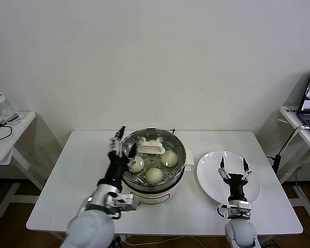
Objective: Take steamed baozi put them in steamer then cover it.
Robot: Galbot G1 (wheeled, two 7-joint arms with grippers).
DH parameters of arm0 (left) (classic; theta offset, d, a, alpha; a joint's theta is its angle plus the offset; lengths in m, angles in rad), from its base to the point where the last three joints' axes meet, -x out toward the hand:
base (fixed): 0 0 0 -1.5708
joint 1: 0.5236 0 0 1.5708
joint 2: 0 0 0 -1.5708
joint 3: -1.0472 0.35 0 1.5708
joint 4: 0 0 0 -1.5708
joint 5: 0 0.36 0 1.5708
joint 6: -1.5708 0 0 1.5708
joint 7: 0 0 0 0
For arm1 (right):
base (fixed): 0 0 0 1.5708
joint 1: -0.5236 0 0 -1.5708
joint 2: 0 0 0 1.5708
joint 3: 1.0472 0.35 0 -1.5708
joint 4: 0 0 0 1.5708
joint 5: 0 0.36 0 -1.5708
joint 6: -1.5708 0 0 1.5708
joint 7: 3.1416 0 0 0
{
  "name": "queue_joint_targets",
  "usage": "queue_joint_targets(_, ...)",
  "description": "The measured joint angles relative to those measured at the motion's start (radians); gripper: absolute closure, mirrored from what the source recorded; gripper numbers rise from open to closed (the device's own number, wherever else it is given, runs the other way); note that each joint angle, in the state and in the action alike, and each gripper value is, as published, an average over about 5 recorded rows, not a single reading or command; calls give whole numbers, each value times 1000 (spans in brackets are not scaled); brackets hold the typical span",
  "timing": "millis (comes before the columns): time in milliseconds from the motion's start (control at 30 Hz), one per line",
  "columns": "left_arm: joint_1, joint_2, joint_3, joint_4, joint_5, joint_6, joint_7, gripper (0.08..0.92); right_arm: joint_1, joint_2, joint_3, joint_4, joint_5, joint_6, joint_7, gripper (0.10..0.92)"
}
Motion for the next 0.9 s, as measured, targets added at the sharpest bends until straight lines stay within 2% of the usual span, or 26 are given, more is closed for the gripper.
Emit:
queue_joint_targets(167,56,14,-113,15,-290,-114,-121,177,-26,-18,-4,51,77,-38,-11,203)
queue_joint_targets(333,96,16,-217,89,-545,-270,-180,177,-51,-35,-7,87,135,-66,-15,203)
queue_joint_targets(633,122,6,-345,273,-843,-523,-195,177,-91,-39,-17,135,186,-110,-17,203)
queue_joint_targets(900,140,3,-395,398,-951,-670,-184,177,-114,-36,-24,155,199,-138,-20,203)
